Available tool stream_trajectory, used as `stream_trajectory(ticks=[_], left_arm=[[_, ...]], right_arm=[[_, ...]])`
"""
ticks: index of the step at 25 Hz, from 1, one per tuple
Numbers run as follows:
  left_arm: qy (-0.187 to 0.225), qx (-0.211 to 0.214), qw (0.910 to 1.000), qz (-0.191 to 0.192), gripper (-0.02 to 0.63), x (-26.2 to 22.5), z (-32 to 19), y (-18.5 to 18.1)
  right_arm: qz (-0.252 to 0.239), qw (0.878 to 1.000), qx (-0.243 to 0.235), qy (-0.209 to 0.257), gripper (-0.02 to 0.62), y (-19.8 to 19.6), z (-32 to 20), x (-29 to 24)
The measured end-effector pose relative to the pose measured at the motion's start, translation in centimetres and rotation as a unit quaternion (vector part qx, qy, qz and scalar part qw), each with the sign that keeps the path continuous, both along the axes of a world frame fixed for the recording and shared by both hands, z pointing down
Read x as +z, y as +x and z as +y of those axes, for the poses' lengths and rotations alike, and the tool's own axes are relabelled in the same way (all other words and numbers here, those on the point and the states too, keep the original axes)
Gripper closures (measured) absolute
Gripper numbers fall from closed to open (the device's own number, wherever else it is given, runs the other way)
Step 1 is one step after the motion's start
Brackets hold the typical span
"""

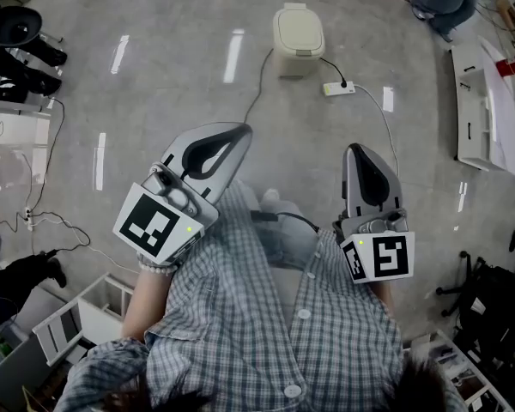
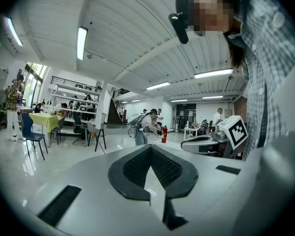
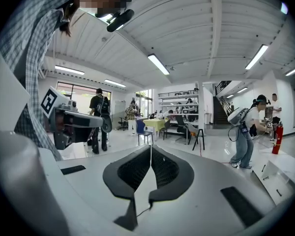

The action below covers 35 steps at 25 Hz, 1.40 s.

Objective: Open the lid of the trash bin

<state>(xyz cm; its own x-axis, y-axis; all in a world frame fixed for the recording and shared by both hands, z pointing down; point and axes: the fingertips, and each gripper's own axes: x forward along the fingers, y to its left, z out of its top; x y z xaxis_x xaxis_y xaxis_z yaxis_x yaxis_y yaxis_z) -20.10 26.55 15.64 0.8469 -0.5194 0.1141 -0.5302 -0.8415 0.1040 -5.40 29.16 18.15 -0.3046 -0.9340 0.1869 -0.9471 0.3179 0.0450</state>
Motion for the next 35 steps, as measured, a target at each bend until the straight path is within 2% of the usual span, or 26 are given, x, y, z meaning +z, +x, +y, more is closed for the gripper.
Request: stream_trajectory(ticks=[6,14,23,31,35], left_arm=[[0.01,-0.002,0.9999,0.011,0.607,-0.6,0.7,0.8],[0.02,-0.014,0.9993,0.029,0.607,-1.3,0.2,2.1],[0.013,0.015,0.9993,0.03,0.607,-1.1,-2.1,4.6],[0.002,0.046,0.9985,0.03,0.607,-0.5,-6.6,8.0],[-0.003,0.06,0.9977,0.03,0.607,-0.5,-8.9,9.5]], right_arm=[[-0.002,1.0,-0.004,0.002,0.573,0.6,0.9,0.0],[0.019,1.0,-0.014,-0.003,0.573,2.0,1.3,0.6],[0.003,1.0,0.02,-0.009,0.572,4.6,-0.1,0.6],[0.012,0.999,0.044,-0.022,0.573,7.1,-3.4,1.1],[-0.001,0.998,0.053,-0.026,0.572,8.3,-5.6,1.0]])
